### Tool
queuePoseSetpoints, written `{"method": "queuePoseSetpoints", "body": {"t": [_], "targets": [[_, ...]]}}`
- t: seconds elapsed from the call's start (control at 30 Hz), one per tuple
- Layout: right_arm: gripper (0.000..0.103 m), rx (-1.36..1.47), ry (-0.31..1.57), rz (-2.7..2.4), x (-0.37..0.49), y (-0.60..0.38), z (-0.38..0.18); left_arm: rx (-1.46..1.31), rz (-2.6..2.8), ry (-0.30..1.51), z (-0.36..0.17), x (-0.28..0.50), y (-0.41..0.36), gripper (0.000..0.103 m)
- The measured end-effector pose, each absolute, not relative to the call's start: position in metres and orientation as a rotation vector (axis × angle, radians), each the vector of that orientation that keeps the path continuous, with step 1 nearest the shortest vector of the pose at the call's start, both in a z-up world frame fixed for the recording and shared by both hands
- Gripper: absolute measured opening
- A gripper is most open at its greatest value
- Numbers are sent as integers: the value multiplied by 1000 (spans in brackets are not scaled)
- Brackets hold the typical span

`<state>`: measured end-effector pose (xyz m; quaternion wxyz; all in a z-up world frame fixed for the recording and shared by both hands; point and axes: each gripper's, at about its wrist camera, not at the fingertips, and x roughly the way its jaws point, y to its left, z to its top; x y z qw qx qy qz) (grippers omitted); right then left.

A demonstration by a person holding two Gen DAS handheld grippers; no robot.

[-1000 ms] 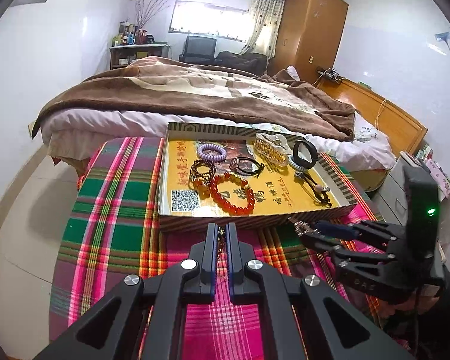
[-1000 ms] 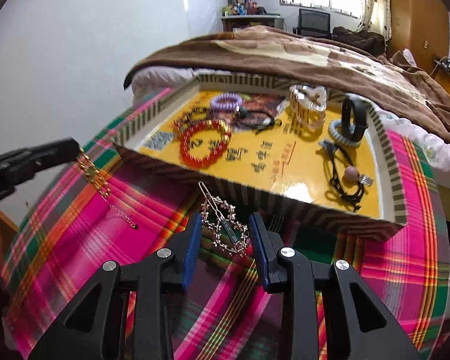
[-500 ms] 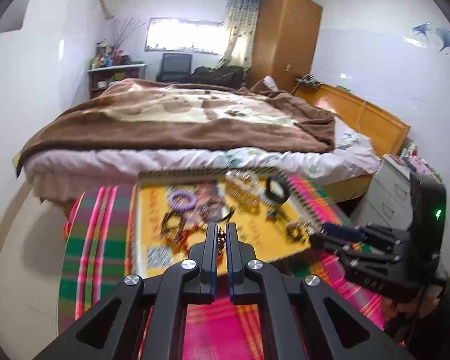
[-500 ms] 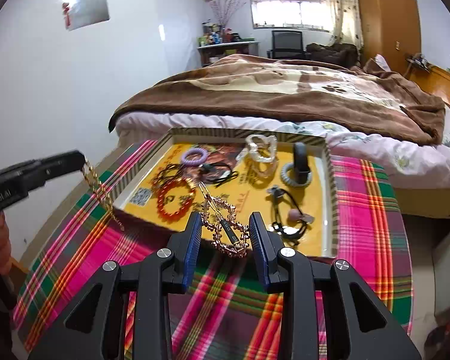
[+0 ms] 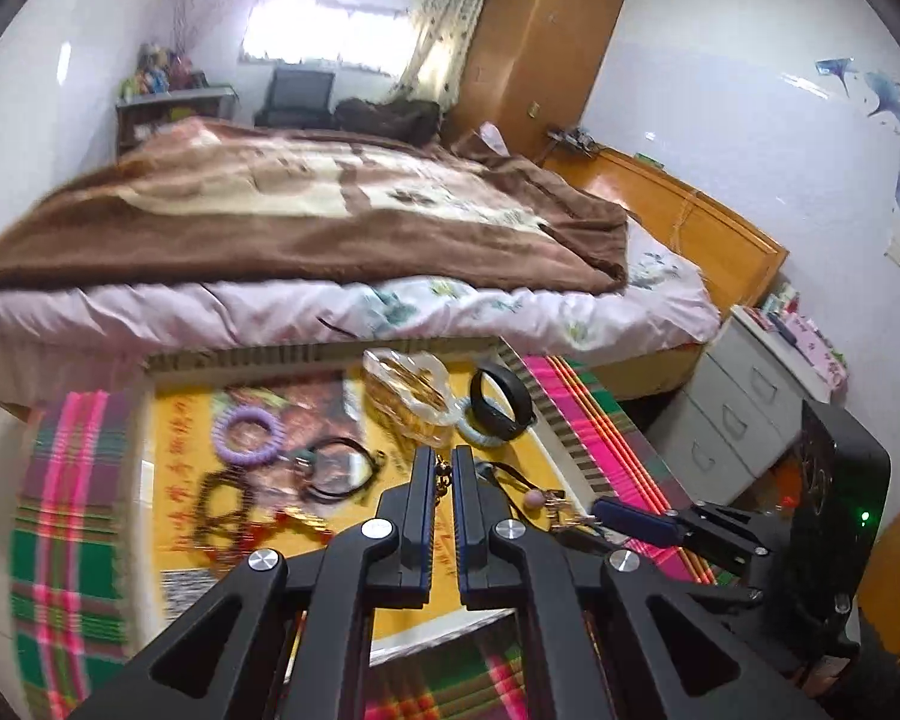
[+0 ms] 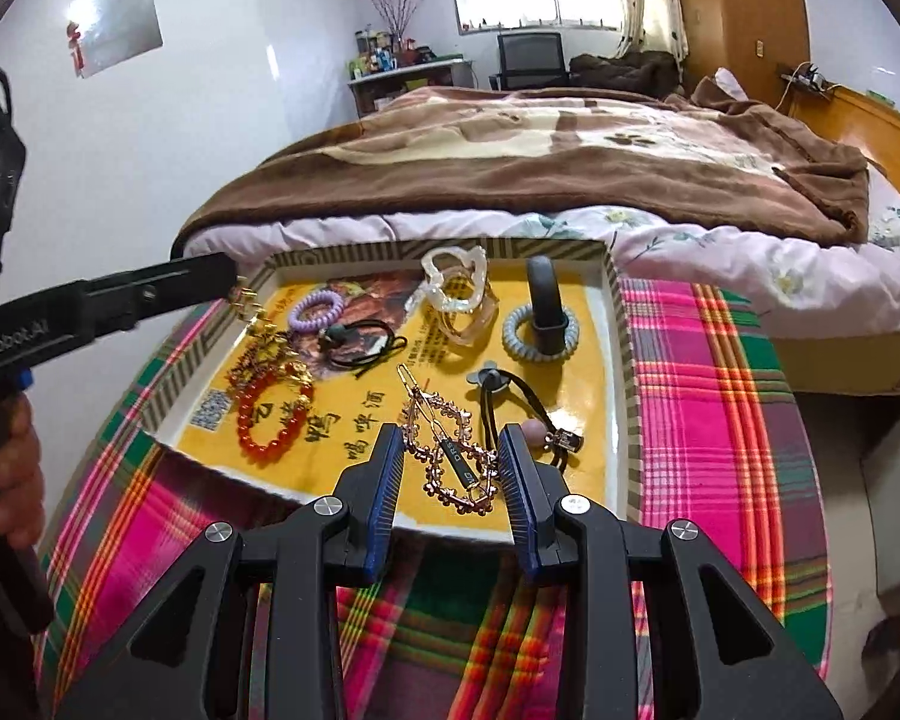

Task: Organize jewelry
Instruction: 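Carry the gold chain and hair clip into the yellow box, then open both tools to release the chain and clip in the box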

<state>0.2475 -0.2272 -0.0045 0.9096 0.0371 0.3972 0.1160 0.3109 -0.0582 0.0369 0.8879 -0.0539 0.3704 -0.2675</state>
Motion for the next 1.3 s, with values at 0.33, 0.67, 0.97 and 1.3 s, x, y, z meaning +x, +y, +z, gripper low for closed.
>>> {"method": "queuePoseSetpoints", "body": {"t": [0.33,0.67,0.97,1.3], "targets": [[34,30,894,246,267,-220,-29,-42,-527,881,-14,333,-79,5],[34,-18,932,218,273,-216,-42,-8,-493,926,-34,340,-80,5],[34,-34,923,204,274,-214,-40,-22,-485,946,-40,338,-78,44],[46,-11,889,193,265,-219,-30,-28,-448,919,-27,326,-68,60]]}}
